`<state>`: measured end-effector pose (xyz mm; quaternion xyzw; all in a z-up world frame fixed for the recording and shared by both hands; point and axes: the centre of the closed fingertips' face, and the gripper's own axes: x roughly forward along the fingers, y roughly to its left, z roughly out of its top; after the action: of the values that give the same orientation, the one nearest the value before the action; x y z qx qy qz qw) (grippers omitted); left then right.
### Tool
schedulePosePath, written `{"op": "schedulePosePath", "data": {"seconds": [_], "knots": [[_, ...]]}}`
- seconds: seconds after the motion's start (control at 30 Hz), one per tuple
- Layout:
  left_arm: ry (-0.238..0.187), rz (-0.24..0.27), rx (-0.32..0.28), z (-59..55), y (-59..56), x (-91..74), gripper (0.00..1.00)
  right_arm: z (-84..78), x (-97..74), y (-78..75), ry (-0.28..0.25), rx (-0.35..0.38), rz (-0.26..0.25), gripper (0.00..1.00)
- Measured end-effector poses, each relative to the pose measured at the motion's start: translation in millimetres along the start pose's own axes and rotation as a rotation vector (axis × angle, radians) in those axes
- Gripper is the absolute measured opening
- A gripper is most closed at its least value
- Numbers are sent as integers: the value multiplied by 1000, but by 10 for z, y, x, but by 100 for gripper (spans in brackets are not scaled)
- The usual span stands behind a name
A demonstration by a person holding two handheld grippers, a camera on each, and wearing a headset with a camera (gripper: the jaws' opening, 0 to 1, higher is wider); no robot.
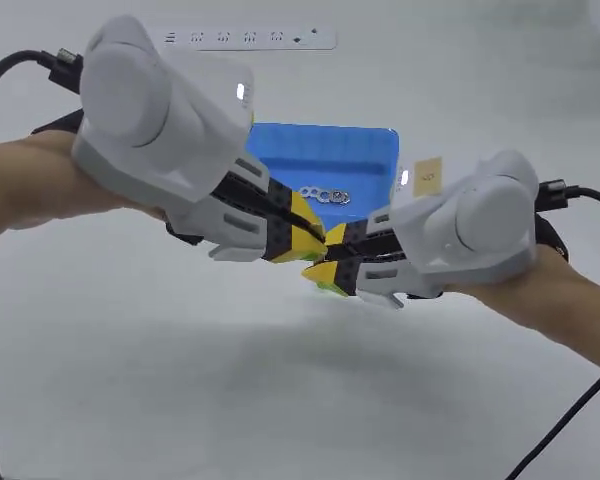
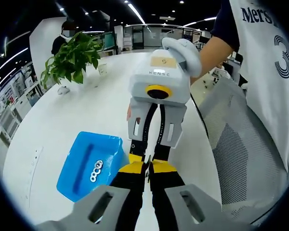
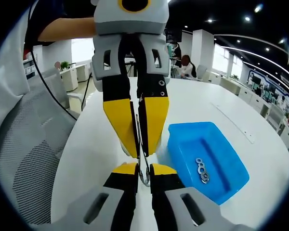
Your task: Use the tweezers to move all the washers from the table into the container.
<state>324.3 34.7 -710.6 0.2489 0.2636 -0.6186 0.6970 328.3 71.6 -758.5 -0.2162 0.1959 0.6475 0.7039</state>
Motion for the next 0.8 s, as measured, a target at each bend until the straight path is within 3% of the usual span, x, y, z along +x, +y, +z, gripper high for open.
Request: {"op": "schedulePosePath", "data": {"seconds": [0.37,0.8], "knots": [[-1,29,22,77,-39,-200,7,217,-34,44,-19,-31,-3,10],[-22,82,59,241,52,-471,7,527,-112,-56,-53,-60,-36,10]]}}
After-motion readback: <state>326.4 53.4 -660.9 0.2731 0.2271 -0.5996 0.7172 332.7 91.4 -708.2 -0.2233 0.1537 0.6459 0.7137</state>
